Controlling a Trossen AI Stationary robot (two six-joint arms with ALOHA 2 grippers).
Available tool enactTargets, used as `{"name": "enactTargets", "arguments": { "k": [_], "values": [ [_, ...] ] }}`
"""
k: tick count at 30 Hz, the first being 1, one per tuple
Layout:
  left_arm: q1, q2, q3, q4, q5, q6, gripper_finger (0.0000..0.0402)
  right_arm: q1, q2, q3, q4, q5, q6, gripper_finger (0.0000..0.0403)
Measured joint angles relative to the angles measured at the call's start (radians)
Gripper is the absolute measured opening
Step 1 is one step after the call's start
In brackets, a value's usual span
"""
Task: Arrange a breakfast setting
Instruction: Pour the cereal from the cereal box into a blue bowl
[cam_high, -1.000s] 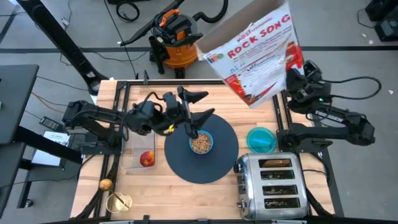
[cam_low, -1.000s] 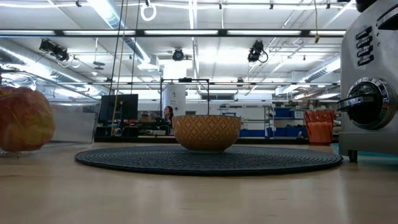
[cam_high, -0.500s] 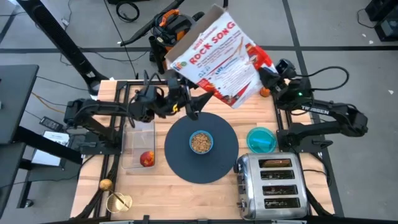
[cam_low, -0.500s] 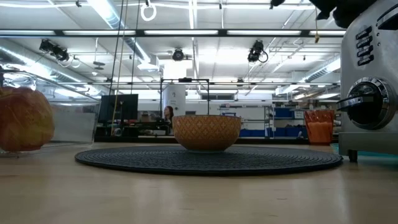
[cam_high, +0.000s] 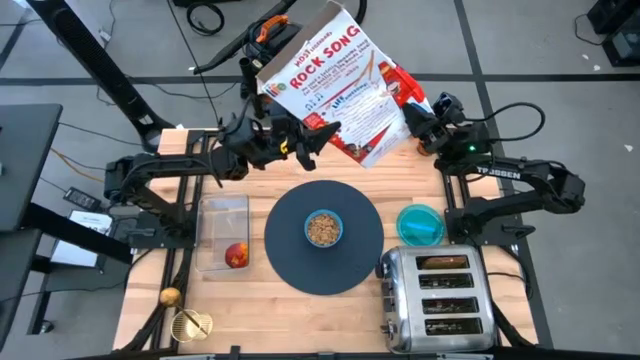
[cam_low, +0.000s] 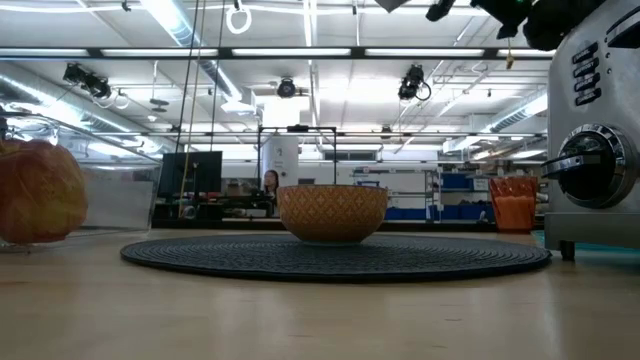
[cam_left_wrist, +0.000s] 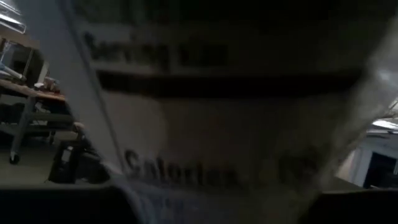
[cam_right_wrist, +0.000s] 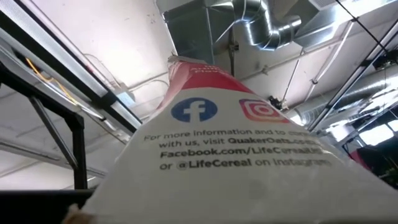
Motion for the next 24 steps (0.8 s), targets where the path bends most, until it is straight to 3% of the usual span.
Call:
{"name": "enactTargets", "arguments": {
  "k": [5, 13, 18, 24],
  "values": [
    [0.004, -0.004, 0.000, 0.011, 0.001, 0.027, 0.0118, 0.021, -0.004, 0.031, -0.061, 0.005, -0.032, 0.0220],
    [0.004, -0.057, -0.001, -0.046, 0.025, 0.095, 0.0112, 0.024, -0.019, 0.057, -0.216, -0.086, -0.103, 0.0304],
    [0.036, -0.184, -0.003, -0.264, 0.046, 0.153, 0.0114, 0.004, -0.080, 0.057, -0.393, -0.189, -0.135, 0.0352],
    [0.117, -0.358, -0.002, -0.585, 0.054, 0.195, 0.0114, 0.010, -0.160, 0.057, -0.719, -0.198, -0.211, 0.0352]
  ]
}}
